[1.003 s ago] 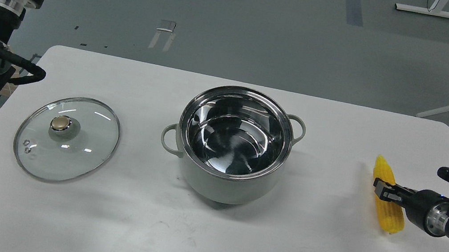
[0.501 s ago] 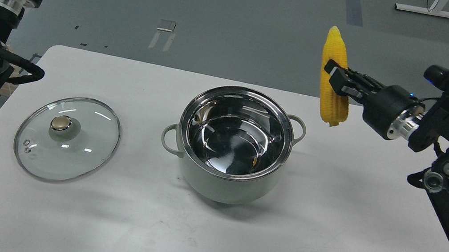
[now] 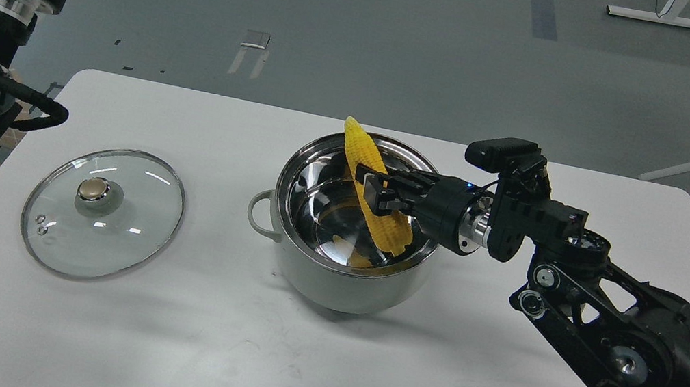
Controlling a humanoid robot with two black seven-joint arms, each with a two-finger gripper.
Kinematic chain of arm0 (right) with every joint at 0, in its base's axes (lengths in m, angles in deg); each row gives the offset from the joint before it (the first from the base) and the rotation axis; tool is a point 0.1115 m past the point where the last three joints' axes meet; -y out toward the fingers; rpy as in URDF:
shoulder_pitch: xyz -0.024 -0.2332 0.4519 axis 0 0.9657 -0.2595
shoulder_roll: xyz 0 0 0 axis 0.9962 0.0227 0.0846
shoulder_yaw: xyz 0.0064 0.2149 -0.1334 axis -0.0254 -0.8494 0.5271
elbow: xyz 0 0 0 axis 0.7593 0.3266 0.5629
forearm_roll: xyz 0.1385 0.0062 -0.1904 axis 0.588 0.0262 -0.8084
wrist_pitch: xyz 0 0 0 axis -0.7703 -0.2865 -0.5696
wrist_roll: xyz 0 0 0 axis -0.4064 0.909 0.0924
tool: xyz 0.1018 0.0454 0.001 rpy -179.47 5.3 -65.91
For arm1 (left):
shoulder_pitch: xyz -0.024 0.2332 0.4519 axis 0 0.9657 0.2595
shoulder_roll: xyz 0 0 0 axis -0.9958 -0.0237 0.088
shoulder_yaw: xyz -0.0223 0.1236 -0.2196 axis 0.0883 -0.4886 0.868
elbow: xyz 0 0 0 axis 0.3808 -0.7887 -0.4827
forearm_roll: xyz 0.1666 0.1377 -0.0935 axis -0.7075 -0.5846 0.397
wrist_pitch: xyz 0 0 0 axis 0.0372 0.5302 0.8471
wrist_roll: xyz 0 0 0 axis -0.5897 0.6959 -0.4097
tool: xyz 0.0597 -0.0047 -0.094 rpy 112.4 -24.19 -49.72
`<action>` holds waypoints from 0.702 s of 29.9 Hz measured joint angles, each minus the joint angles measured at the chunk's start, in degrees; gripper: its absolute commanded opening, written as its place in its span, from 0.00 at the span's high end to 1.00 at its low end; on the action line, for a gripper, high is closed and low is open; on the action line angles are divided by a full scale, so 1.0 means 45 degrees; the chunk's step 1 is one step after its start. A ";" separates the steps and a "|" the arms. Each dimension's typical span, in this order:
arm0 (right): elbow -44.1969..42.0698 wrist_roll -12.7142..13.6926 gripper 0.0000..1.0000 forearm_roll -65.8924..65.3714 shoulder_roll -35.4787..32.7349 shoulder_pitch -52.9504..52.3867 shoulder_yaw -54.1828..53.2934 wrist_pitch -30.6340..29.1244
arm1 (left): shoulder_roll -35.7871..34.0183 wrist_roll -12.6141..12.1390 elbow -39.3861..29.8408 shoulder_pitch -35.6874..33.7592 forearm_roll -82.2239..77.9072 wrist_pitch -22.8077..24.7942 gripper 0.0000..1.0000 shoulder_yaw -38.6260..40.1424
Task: Open pot and put corn in
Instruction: 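Lower the corn into the pot and open the right gripper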
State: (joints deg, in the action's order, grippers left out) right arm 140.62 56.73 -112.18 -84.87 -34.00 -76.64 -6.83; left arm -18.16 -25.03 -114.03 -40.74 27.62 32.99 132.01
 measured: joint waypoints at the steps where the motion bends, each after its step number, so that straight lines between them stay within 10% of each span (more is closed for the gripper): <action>1: -0.0001 -0.0004 0.38 -0.0002 -0.0040 -0.0047 0.0052 -0.0006 | 0.0000 0.0005 0.0000 0.0000 0.0000 -0.0005 0.02 0.0005; 15: -0.0038 -0.0011 0.00 0.0014 -0.0020 -0.0175 0.0118 -0.0011 | -0.0143 0.0031 0.0000 0.0001 -0.0006 0.0015 0.02 0.0013; 21: 0.0015 -0.0003 0.00 0.0143 0.0173 -0.0401 -0.0402 0.0075 | -0.0071 0.0031 0.0000 0.0000 -0.0013 0.0012 0.02 0.0013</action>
State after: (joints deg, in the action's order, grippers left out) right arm 140.69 56.72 -111.53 -84.09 -35.81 -78.45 -6.49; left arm -18.48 -24.89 -114.03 -40.74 27.57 33.05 132.07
